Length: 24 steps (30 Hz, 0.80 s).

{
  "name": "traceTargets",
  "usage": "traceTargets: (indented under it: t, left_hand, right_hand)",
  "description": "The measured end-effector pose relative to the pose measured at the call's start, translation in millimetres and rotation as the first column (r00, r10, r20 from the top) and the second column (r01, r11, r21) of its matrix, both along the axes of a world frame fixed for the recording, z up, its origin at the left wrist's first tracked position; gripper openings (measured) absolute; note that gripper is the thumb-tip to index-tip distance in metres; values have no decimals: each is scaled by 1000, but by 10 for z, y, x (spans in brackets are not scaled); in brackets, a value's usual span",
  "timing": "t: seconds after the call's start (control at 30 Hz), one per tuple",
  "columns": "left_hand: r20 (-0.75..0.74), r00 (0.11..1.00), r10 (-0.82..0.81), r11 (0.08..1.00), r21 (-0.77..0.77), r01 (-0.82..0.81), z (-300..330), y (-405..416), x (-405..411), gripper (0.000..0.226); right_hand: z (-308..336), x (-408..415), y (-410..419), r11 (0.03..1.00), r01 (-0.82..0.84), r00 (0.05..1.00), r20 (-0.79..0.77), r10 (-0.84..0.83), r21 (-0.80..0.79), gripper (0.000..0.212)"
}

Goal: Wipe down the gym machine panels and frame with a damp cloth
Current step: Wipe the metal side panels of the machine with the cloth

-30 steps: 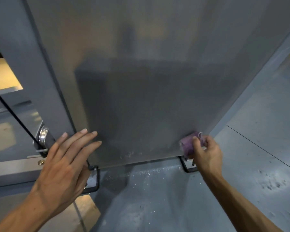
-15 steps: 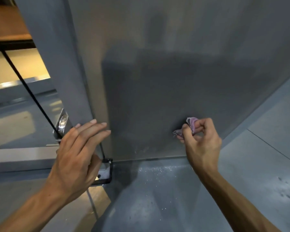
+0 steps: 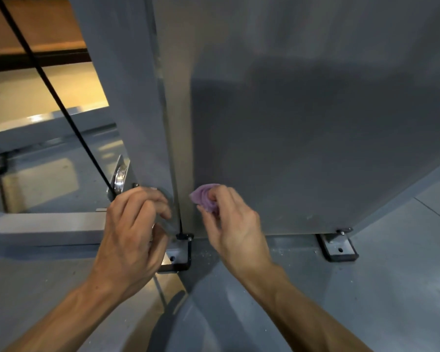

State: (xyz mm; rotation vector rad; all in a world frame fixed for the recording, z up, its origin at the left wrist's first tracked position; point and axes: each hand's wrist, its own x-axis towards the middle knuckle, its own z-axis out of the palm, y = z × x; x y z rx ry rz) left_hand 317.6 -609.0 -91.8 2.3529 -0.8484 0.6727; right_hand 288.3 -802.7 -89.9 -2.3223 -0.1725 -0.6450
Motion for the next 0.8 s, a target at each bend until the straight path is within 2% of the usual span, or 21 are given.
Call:
traceTargets:
  t: [0.1,0.17,0.23,0.27,0.33,0.47,0.5,0.57,0.7,0.8]
  left_hand:
    - [-16,1000,11,1000,6,-11,-21,31,3,11]
    - [-18,1000,13,1000,16,-12,-32,34,-2,10]
    - [-19,1000,10,1000,16,-9,-26,27,-6,9]
    - [-20,1000,8,1000,17,-8,-27,25,-7,9]
    - [-28,1000,13,1000,15,-13,-34,27,-8,9]
    - [-35,999,32,999,18,-31,-60,76,18,11]
    - [-36,999,32,999,16,-31,-66,86,24,12]
    - [-41,999,30,1000,2,-30,-69,94,27,12]
    - [-41,998,42,999,-11,-42,-55,116,27,15]
    - [-54,996,74,997,-1,-74,-63,152,22,17]
  right_hand:
    - [-187,63,138,957,8,1000,-22,-15,-289,21]
    - [-294,51,228,928,-33,990,-137,-20,-372,26]
    - [-341,36,275,930,-69,967,-253,-26,-360,25]
    - [-316,29,275,938,-62,967,-254,-28,-340,22]
    - [-151,27,263,957,-34,988,-152,-11,-289,19]
    - [358,92,277,996,-79,995,58,82,-46,17]
    - [411,120,277,996,-73,994,83,78,-56,19]
    - [362,151,290,983,-49,992,105,68,-176,21]
    - [-28,117,331,943,-25,999,-31,15,-331,35]
    - [-125,95,346,921,-46,995,-98,8,-387,26]
